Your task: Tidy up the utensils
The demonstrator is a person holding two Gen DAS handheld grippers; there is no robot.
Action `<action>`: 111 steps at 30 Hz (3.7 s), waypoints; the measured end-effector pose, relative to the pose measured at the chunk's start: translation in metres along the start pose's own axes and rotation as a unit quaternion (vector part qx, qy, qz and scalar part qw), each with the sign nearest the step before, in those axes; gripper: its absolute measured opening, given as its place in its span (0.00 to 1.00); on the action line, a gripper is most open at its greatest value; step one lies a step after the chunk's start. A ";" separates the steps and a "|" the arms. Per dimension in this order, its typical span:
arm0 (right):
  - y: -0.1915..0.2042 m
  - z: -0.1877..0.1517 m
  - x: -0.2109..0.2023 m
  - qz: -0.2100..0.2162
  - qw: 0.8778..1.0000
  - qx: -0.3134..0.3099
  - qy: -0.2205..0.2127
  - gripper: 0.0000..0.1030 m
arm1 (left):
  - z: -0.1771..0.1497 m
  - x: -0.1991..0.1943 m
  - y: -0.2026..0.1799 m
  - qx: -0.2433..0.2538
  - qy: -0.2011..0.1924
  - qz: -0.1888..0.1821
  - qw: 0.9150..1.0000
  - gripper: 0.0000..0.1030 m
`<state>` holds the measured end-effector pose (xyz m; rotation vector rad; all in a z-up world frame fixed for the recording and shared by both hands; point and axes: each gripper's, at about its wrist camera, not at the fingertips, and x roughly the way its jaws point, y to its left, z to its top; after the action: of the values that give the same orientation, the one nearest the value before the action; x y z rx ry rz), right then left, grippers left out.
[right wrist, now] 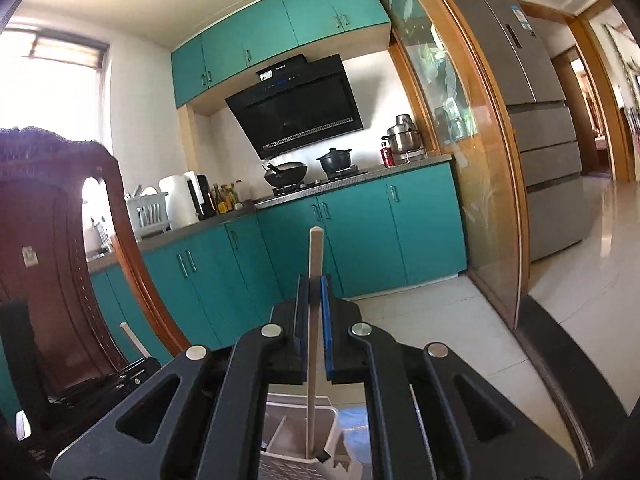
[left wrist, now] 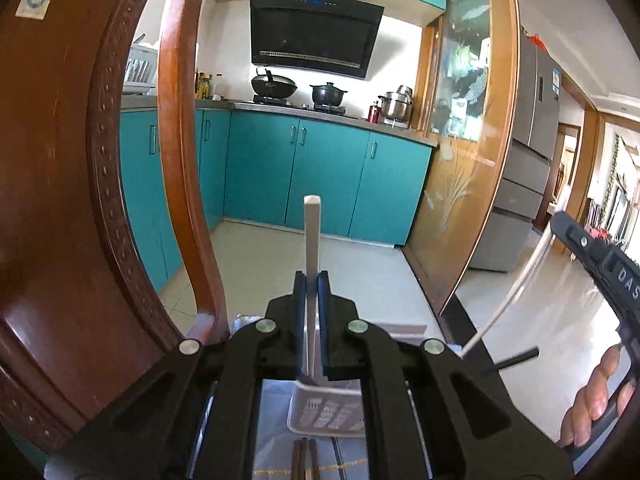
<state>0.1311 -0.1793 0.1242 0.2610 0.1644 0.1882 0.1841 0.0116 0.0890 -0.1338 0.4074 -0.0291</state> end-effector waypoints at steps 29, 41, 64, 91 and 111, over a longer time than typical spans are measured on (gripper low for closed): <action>0.002 -0.016 0.000 -0.002 1.000 -0.002 0.007 0.07 | -0.039 -0.017 0.014 0.004 0.021 -0.016 1.000 0.18; 0.018 -0.027 -0.046 0.025 0.998 -0.053 0.002 0.33 | -0.057 -0.037 0.016 0.035 0.005 -0.002 0.999 0.31; 0.011 -0.236 -0.003 0.004 0.866 -0.132 0.483 0.54 | -0.133 -0.005 0.031 0.023 0.219 0.004 0.975 0.49; -0.025 -0.218 0.007 -0.042 0.890 -0.052 0.450 0.12 | -0.179 0.019 0.018 0.035 0.313 -0.014 0.949 0.57; -0.021 -0.216 0.005 -0.049 0.889 -0.062 0.450 0.25 | -0.208 0.033 0.007 0.027 0.361 -0.045 0.931 0.32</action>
<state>0.0989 -0.1461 -0.0880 0.0167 1.0871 0.2068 0.1320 -0.0094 -0.1139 -0.0829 1.1361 -0.1846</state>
